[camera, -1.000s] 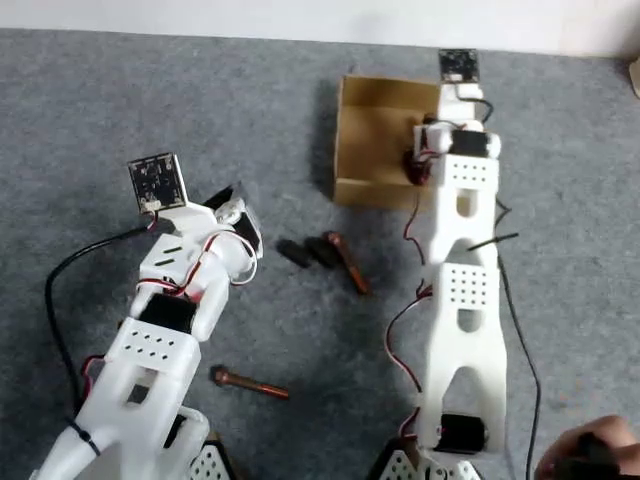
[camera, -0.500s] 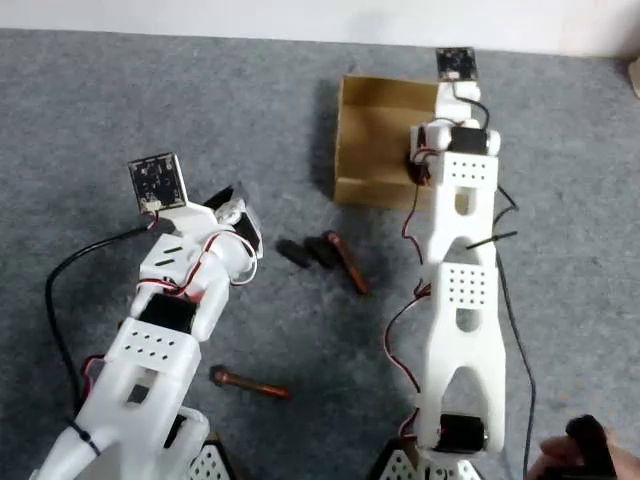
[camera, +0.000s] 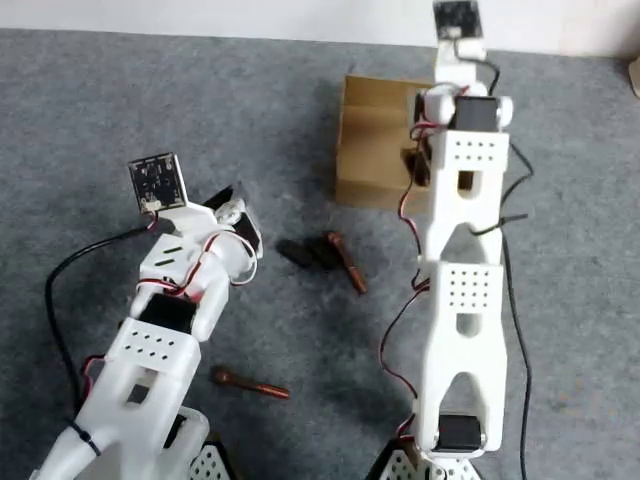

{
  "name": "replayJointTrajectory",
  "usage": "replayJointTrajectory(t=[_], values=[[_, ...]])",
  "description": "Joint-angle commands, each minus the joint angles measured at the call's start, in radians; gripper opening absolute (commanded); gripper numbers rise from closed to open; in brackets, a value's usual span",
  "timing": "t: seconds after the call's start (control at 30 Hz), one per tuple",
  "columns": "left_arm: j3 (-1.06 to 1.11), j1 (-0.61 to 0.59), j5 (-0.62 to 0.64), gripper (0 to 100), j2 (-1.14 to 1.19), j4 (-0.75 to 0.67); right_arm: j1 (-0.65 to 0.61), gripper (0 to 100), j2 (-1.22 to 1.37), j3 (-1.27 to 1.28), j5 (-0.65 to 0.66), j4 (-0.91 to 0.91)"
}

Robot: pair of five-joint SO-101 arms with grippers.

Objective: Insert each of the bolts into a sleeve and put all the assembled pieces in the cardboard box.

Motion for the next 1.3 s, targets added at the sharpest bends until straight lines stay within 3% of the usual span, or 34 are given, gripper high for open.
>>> replayJointTrajectory(t=[0.0, 0.17, 0.27, 0.47, 0.63, 0.77, 0.9, 1.13, 1.27], values=[[-0.053, 0.010, -0.002, 1, -0.002, -0.021, -0.013, 28.1, -0.219, -0.117, 0.003, 0.081], [-0.051, 0.012, -0.002, 1, -0.002, -0.021, -0.015, 28.1, -0.404, -0.117, 0.003, 0.214], [-0.050, 0.012, -0.002, 1, -0.002, -0.021, 0.012, 28.1, -0.496, -0.117, 0.002, 0.216], [-0.047, 0.012, -0.002, 1, -0.001, -0.021, 0.074, 28.1, -0.710, -0.113, -0.130, 0.216], [-0.047, 0.012, -0.002, 1, -0.001, -0.021, 0.081, 28.1, -0.940, -0.008, -0.133, 0.216], [-0.045, 0.013, -0.025, 1, -0.002, -0.018, 0.074, 28.1, -1.204, 0.289, -0.133, 0.216], [-0.044, 0.059, -0.141, 1, -0.010, -0.011, 0.074, 28.1, -1.486, 0.673, -0.130, 0.211], [-0.091, 0.107, -0.416, 1, -0.012, 0.127, 0.077, 28.1, -1.899, 1.313, -0.127, 0.111], [-0.094, 0.110, -0.394, 1, -0.012, 0.147, 0.079, 28.1, -2.137, 1.689, -0.127, -0.016]])
